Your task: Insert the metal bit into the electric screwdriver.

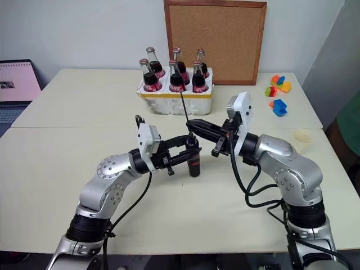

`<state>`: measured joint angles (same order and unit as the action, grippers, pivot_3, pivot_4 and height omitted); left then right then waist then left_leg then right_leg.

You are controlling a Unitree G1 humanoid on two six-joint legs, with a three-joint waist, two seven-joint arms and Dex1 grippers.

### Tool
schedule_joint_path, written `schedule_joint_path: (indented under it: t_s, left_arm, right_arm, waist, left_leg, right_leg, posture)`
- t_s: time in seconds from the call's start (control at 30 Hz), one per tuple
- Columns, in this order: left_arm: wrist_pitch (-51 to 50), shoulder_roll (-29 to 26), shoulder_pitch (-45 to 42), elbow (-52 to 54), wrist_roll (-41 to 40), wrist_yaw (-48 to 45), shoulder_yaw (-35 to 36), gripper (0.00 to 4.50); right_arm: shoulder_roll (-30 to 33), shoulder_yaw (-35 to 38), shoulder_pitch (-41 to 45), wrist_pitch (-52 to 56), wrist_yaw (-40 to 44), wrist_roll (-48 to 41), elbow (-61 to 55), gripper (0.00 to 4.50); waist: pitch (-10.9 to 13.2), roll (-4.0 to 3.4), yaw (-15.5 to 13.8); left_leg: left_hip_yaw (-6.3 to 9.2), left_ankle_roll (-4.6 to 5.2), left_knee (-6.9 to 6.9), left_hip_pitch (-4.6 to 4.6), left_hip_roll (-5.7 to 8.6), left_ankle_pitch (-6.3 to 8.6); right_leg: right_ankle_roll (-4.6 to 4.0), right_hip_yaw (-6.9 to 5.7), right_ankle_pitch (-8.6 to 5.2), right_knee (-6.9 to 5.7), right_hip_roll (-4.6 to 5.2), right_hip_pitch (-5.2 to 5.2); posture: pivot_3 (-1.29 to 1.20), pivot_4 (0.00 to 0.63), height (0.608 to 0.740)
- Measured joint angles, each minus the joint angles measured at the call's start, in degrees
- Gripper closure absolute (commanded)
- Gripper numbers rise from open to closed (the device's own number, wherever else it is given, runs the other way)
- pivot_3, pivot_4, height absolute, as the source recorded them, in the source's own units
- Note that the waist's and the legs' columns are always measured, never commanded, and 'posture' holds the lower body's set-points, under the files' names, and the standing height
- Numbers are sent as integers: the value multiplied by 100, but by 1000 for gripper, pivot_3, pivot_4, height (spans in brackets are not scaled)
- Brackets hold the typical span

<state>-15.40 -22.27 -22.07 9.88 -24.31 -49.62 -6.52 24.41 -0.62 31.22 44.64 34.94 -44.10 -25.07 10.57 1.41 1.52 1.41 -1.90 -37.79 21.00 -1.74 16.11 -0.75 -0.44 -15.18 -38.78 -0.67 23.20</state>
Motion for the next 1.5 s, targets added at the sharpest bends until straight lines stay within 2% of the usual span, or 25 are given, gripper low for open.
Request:
schedule_joint_path:
  t_s: [0.5,0.87,1.3,1.5]
  left_arm:
    - [48,-4,-1,-44,-12,-1,17,2856]
    - [91,-25,-1,-30,-11,-16,12,2857]
    - [151,-27,22,50,-7,-45,-31,2857]
    - [86,-28,24,100,-3,-6,-35,2857]
  right_arm:
    - [148,-9,-27,197,-134,-53,-242,4500]
    - [259,14,332,839,-514,-244,-437,4500]
    - [349,236,680,1714,-1049,-767,-571,4500]
    - [395,261,729,1800,-1116,-869,-618,4500]
  waist:
    - [0,0,0]
    - [1,0,0]
    - [0,0,2]
    - [0,1,3]
  left_leg:
    - [0,0,3,1,0,0]
    - [1,0,10,5,-1,0]
    - [-3,-1,85,1,-7,-1]
    - [-3,-1,84,2,-2,-1]
  right_leg:
    - [0,-3,0,4,0,1]
    - [0,-3,0,13,0,3]
    - [1,-1,0,77,-3,4]
    - [2,0,1,78,1,4]
  posture:
    - [0,150,740]
    - [0,150,740]
    - [0,150,740]
    - [0,150,740]
